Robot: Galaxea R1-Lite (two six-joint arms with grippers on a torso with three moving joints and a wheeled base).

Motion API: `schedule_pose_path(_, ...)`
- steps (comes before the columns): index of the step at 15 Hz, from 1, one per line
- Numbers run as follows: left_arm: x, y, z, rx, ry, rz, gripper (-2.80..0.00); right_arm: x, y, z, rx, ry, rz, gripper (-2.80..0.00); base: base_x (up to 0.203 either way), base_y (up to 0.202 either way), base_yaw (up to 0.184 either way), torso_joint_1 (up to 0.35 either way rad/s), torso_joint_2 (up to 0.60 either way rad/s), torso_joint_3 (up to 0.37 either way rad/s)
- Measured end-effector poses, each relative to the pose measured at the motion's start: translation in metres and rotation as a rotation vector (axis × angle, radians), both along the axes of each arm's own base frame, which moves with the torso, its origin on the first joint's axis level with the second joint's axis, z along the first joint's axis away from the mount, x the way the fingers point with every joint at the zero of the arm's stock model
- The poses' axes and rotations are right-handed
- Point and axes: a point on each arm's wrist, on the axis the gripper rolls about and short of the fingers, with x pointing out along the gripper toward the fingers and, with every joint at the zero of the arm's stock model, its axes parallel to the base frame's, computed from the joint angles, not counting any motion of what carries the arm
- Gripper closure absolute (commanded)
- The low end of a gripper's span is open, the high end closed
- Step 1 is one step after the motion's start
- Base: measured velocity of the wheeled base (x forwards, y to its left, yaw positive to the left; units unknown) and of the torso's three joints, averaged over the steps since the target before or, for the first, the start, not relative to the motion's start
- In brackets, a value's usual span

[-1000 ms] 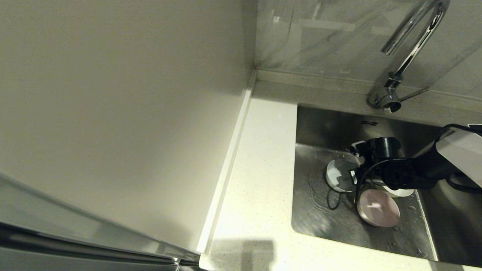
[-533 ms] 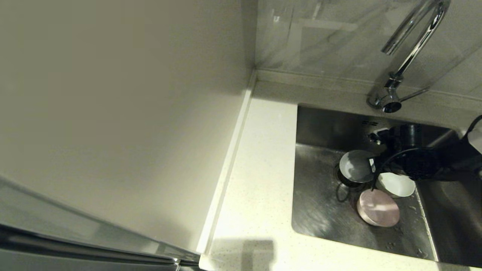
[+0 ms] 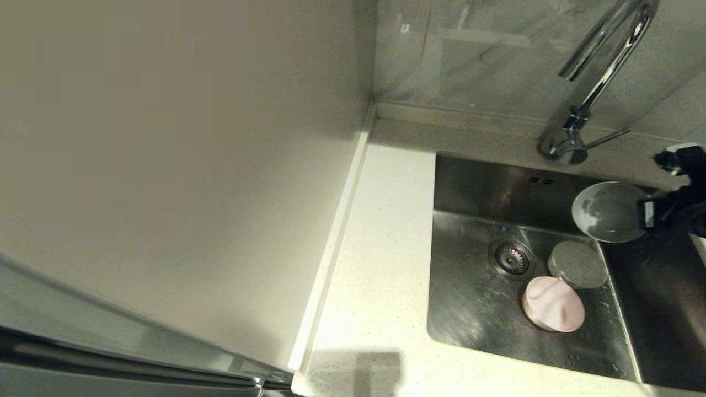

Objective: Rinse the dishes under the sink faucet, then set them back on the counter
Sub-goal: Put a bowl back to the table from the sink

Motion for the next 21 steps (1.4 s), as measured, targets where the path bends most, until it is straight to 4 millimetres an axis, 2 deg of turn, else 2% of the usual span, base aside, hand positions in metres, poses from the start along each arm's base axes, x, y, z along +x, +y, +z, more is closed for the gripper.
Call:
schedule_pose_path(4,0.0,0.0,0.0,0.0,0.0,0.0,0.0,-0.062,-0.039,0.025,-0.02,0.009,-0.184,0.0,0.0,0.0,0.0,0.0,0.0,0.0)
schedule_pose_path(7,0.0,0.0,0.0,0.0,0.0,0.001,0.0,-0.09,-0.056,0.031,-0.014,0.05,-0.279,0.0,0.0,0.0,0.0,0.0,0.0,0.0)
schedule_pose_path(10,0.0,0.0,0.0,0.0,0.0,0.001,0.0,-0.096,-0.066,0.035,-0.021,0.042,-0.323,0.0,0.0,0.0,0.0,0.0,0.0,0.0)
schedule_pose_path(14,0.0,0.0,0.0,0.0,0.0,0.001,0.0,-0.093,-0.088,0.037,-0.03,0.036,-0.377,0.0,0.0,0.0,0.0,0.0,0.0,0.0)
schedule_pose_path(21,0.0,0.0,0.0,0.0,0.0,0.001,0.0,-0.074,-0.121,0.021,-0.05,0.095,-0.414,0.0,0.0,0.0,0.0,0.0,0.0,0.0)
